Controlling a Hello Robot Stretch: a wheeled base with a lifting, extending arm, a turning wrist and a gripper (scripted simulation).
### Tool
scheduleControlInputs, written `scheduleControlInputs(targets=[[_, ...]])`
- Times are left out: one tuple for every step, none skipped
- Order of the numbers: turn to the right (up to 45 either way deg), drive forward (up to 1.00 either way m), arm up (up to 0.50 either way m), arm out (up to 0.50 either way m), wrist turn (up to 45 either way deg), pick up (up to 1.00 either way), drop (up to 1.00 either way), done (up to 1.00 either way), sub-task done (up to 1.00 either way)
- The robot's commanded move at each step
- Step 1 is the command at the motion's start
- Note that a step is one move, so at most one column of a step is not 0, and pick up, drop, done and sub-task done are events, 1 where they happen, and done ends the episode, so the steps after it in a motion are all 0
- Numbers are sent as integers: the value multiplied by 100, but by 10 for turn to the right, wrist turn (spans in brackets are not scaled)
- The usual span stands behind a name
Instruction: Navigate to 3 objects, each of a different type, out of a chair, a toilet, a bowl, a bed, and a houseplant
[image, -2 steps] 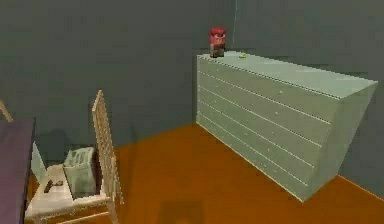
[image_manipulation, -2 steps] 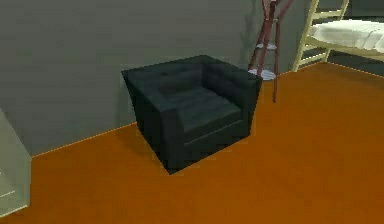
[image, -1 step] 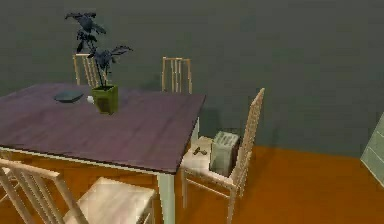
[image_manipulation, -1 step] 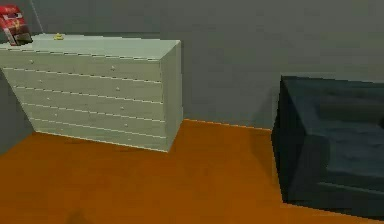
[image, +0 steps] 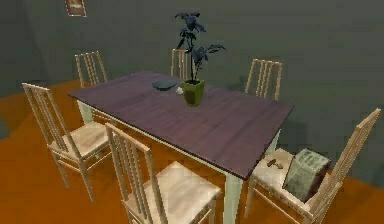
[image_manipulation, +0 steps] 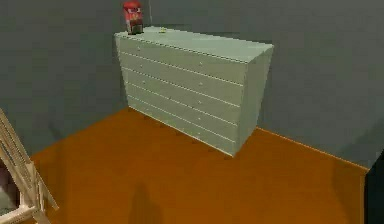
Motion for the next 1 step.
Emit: scheduleControlInputs(targets=[[0, 0, 0, 0, 0, 0, 0, 100, 0]])
